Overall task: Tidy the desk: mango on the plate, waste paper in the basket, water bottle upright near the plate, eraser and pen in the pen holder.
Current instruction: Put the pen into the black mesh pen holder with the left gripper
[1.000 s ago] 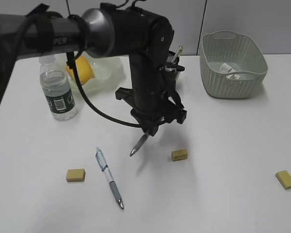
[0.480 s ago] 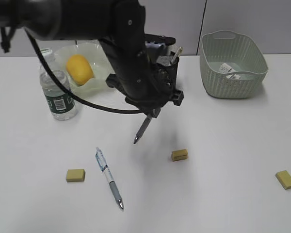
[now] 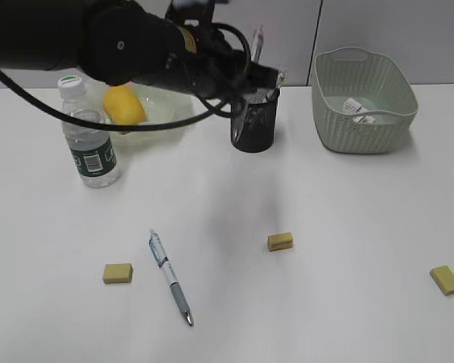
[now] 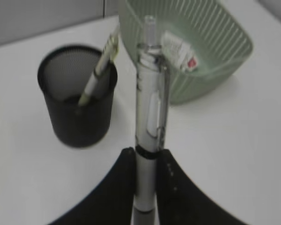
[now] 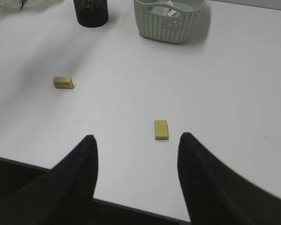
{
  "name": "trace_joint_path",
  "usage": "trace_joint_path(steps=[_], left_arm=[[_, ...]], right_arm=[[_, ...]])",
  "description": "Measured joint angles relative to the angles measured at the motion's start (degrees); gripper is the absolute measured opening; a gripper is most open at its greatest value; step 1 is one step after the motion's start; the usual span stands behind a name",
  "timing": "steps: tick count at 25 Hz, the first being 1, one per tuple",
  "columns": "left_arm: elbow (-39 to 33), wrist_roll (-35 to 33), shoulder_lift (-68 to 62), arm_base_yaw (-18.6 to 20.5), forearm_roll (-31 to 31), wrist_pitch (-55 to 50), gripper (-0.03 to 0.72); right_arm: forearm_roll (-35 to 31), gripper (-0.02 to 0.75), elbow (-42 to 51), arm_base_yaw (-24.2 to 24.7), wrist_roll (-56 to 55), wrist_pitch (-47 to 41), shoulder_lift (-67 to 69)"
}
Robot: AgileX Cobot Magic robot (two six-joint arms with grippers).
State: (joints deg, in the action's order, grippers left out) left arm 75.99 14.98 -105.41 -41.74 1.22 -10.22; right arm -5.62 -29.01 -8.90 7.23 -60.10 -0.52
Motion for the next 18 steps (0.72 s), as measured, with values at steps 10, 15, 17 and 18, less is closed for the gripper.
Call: trace_joint_path(steps=[10,15,17,18], left_arm=[[0.0,0.0,-4.9,4.5,0.3,31.7,0.099],[0.0,0.0,-10.7,5.8,0.3,46.9,0.099],[0.8,0.0,-12.9,6.5,0.1,49.7,0.099],[1.6,0.0,-13.8,6.8,0.1,50.3,0.099]], right_arm=[[0.0,0.438,0.0,0.0,0.0,0.0,0.0],[0.0,0.438,0.0,0.0,0.0,0.0,0.0],[0.0,0.438,0.0,0.0,0.0,0.0,0.0],[0.0,0.438,0.0,0.0,0.0,0.0,0.0]])
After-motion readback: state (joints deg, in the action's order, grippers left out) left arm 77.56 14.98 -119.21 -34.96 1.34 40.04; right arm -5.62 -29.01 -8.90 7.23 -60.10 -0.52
